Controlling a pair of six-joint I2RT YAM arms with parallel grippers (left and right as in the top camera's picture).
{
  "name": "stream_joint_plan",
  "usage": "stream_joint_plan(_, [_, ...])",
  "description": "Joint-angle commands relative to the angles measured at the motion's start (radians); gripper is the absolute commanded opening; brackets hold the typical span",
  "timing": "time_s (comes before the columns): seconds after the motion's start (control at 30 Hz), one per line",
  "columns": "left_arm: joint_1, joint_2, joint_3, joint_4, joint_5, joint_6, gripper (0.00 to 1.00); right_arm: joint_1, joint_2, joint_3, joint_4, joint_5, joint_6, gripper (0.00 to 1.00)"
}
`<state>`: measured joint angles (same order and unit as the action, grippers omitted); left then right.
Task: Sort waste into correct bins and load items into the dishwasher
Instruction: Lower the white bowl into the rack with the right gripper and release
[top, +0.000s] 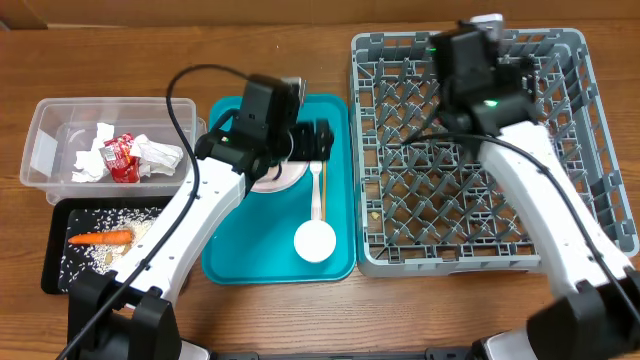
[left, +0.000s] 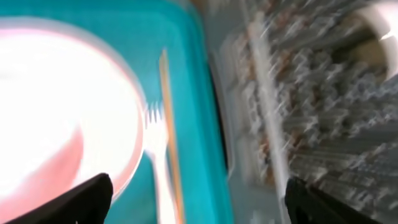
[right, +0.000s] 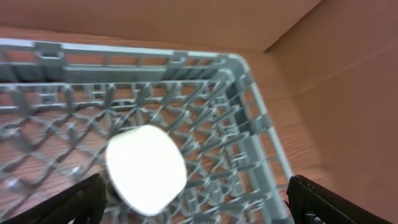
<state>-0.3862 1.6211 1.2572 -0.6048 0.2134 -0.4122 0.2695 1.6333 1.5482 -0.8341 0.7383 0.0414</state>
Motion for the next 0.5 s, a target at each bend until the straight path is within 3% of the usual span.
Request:
stream_joint_plan(0.0, [-0.006, 0.002, 0.008, -0.108, -0.114, -0.022, 0.92, -0.019, -0.055, 0.001, -0.022, -0.196, 0.094, 0.96])
stream_joint_plan(0.2, [-0.006, 0.002, 0.008, -0.208, -0.226, -0.021, 0.93, -0.020, -0.071, 0.001, -0.066, -0.270, 0.095, 0.99])
stream_joint_plan(0.47, [-0.006, 0.035, 0.008, -0.166, -0.404, 0.032, 0.95, -0.020, -0.071, 0.001, -0.080, -0.273, 0.094, 0.99])
